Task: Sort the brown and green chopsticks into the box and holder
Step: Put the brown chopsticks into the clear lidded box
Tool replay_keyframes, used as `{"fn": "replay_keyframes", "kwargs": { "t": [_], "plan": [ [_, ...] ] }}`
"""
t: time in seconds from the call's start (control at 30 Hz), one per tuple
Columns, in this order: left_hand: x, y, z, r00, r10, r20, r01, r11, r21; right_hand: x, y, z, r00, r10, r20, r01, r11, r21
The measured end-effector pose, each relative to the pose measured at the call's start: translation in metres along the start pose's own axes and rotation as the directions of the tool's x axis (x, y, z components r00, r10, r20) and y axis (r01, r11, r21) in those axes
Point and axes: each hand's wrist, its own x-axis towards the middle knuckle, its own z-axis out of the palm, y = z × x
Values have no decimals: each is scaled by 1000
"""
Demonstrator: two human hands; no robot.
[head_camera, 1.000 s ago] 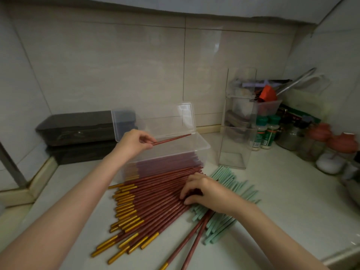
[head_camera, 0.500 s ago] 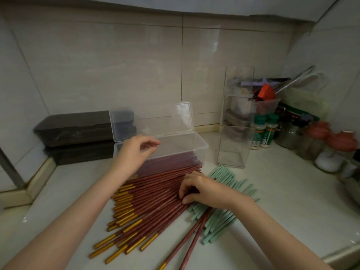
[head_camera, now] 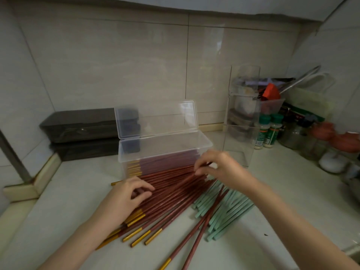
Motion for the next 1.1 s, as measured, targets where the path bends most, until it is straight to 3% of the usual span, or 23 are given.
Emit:
{"fn": "replay_keyframes", "kwargs": {
  "t": [0.23,0.47,0.7,0.97,1.1],
  "plan": [
    [0,2,7,999,-11,42,11,1000,14,32,-11,-46,975,49,-219,-38,998,55],
    [1,-1,8,999,-24,39,23,1000,21,70,2,-34,930,120,-348,-119,993,24],
    [0,-2,13,999,29,-35,-26,998,63,71,21,5,970,174,-169,-176,984,2],
    [0,5,4,990,46,-137,-50,998,-31,31,17,10,947,71,-312,-94,994,-59],
    [4,11,-6,982,39,-185,-50,997,-58,-4,0,18,988,87,-129,-75,993,94]
  ]
}}
